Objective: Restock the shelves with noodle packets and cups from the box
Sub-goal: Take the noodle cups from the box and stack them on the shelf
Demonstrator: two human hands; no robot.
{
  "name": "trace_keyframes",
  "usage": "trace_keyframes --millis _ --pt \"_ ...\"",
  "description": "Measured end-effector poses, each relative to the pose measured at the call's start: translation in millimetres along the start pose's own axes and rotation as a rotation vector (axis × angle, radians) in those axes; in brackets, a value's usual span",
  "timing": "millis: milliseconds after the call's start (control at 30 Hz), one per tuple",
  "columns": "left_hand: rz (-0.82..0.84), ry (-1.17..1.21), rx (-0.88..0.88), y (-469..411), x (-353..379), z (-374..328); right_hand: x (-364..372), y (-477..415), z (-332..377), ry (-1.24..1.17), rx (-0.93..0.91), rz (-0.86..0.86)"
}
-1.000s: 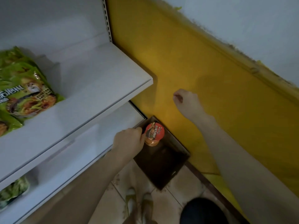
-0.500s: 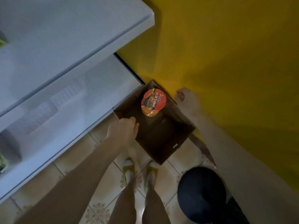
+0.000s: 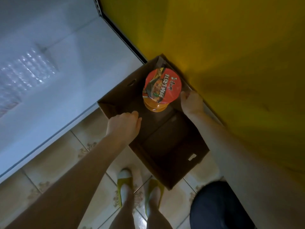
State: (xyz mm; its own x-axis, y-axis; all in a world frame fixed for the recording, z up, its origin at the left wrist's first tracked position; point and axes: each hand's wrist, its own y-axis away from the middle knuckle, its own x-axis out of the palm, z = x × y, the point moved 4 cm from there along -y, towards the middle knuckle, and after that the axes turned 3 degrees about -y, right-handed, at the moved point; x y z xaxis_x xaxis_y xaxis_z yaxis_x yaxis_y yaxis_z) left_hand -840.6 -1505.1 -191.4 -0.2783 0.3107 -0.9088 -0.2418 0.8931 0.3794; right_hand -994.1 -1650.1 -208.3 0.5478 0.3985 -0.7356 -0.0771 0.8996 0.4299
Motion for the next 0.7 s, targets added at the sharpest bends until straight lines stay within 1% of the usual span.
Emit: trace_keyframes --millis 167,267,367,433,567,700 --pt "-0.006 -0.014 -0.002 -27.5 32.4 5.2 35.9 -34.0 -10.6 -0.064 0.107 -0.007" --pt "-0.018 -0.041 -0.014 -40.3 47.5 12.3 55.1 -44.8 -13.1 -0.185 0.158 -0.029" --pt "-0.026 -0.050 -0.024 -51.3 58.7 18.6 63.9 -51.7 -15.8 -0.309 0.158 -0.078" --pt "-0.026 -0.045 -0.021 -57.8 63.6 21.5 65.0 -53.1 -17.7 -0.345 0.141 -0.110" --pt "-0.041 0.023 -0.041 -71.6 67.6 23.0 56.1 -43.5 -26.8 -0.335 0.087 -0.137" --pt "-0.065 0.167 -0.099 -94.0 72.4 18.9 42.4 -25.1 -51.0 -0.192 0.027 -0.098"
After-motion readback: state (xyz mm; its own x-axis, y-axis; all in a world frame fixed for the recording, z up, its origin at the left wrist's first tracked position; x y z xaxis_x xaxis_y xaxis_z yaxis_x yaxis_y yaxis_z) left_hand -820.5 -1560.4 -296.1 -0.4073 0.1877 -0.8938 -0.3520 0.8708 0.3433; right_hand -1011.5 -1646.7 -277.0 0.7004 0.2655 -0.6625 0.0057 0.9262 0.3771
